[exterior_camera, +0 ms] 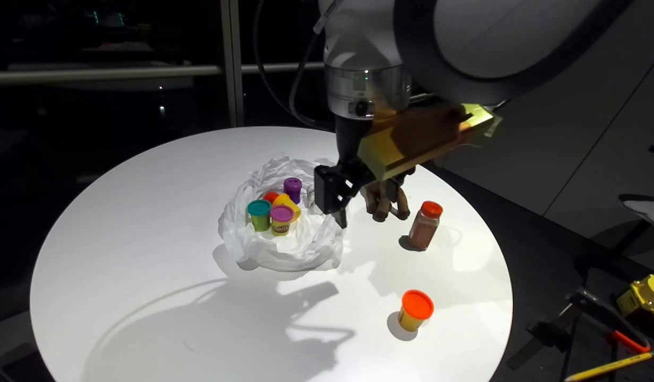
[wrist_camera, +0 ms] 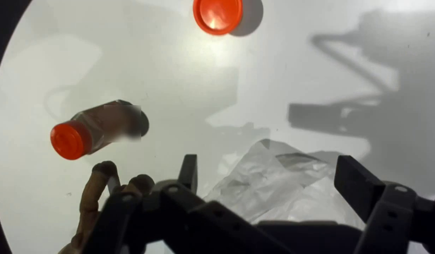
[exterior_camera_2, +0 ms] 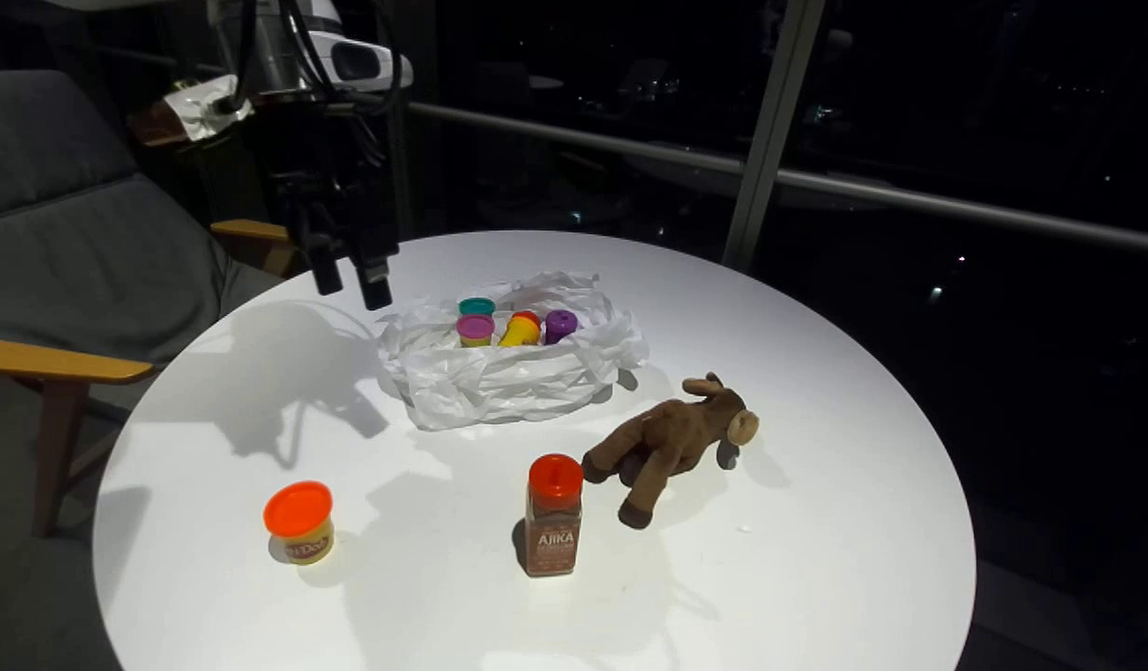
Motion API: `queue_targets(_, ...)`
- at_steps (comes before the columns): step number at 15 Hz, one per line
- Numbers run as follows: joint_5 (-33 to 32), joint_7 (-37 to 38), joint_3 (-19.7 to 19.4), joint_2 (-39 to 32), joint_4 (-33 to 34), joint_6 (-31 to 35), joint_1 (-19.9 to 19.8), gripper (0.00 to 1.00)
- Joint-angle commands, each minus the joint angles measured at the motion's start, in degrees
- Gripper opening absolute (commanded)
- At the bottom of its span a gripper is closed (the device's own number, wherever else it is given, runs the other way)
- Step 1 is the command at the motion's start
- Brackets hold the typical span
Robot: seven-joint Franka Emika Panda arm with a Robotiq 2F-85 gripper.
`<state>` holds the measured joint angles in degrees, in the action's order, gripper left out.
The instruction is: Pick the objects on the table and put them in the plastic bag
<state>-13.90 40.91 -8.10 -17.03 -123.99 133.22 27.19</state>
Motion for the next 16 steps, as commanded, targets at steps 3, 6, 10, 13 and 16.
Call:
queue_targets(3,6.34,-15.09,8.55,3.39,-7.61,0.17,-11.38,1.0)
queue_targets(6,12.7,-22.2,10.23,1.02,-9.76,3.36,-15.84,1.0)
queue_targets(10,18.92,-28.79,12.13,0.67,-13.01,7.63,-19.01,1.0)
queue_targets(13,16.87,-26.1,11.66,1.15,-16.43,13.49,-17.66,1.0)
queue_targets(16,12.24,-22.23,10.2,1.25,-20.26,20.97,-14.95,1.0)
